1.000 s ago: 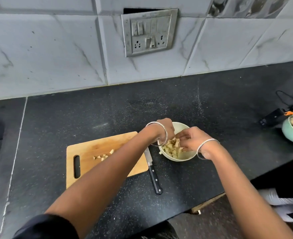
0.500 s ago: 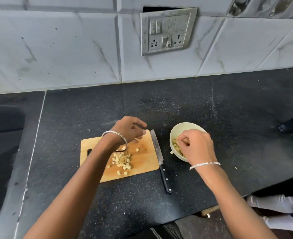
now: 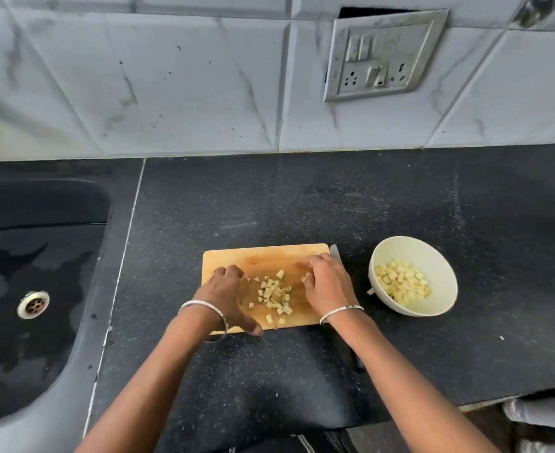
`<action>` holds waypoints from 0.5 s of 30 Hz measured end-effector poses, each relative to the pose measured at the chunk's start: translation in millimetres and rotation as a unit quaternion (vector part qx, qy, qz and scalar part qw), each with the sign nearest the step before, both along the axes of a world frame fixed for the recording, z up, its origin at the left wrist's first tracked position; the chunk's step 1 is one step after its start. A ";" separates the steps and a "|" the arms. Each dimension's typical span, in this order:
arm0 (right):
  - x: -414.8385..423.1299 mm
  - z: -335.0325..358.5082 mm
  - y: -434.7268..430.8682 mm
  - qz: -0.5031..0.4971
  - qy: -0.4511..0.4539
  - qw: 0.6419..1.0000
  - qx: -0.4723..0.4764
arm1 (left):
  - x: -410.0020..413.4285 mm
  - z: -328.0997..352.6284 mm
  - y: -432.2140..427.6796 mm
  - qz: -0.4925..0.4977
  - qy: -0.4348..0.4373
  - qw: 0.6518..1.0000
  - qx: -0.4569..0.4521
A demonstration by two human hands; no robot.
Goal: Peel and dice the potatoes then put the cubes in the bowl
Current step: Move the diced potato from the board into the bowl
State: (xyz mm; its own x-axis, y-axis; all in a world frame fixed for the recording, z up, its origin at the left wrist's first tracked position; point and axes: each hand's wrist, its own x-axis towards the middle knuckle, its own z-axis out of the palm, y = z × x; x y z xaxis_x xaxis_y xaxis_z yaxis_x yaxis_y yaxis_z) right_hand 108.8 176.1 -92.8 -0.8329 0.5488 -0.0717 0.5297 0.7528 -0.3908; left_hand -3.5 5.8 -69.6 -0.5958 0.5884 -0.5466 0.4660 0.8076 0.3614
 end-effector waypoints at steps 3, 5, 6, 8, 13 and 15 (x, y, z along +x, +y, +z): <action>-4.1 -6.8 -17.1 0.012 -0.016 0.998 0.062 | 8.7 -11.0 0.7 -0.022 0.027 0.999 0.013; -6.4 -9.0 -34.7 0.030 -0.005 0.997 0.068 | 9.4 -16.8 2.6 -0.018 0.041 0.999 0.031; -6.9 -10.1 -43.8 0.043 -0.002 0.996 0.073 | 9.3 -19.7 4.1 -0.012 0.047 0.998 0.043; -6.5 -11.4 -58.6 0.067 -0.003 0.995 0.079 | 8.8 -25.7 7.2 0.002 0.052 0.996 0.070; -6.7 -0.8 -48.4 0.032 0.035 0.998 0.032 | 8.0 -33.1 14.1 0.016 0.037 0.989 0.142; -8.9 4.5 -32.8 -0.014 0.062 0.998 0.006 | 6.0 -34.1 13.3 0.034 0.008 0.985 0.167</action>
State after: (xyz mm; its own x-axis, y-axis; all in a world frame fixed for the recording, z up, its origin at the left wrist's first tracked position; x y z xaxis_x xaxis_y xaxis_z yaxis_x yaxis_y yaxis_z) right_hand 100.0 143.3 -88.3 -0.8198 0.5714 0.0368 0.4982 0.7435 -0.4460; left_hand 2.5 19.1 -103.7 -0.6465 0.6928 -0.3196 0.4226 0.6739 0.6060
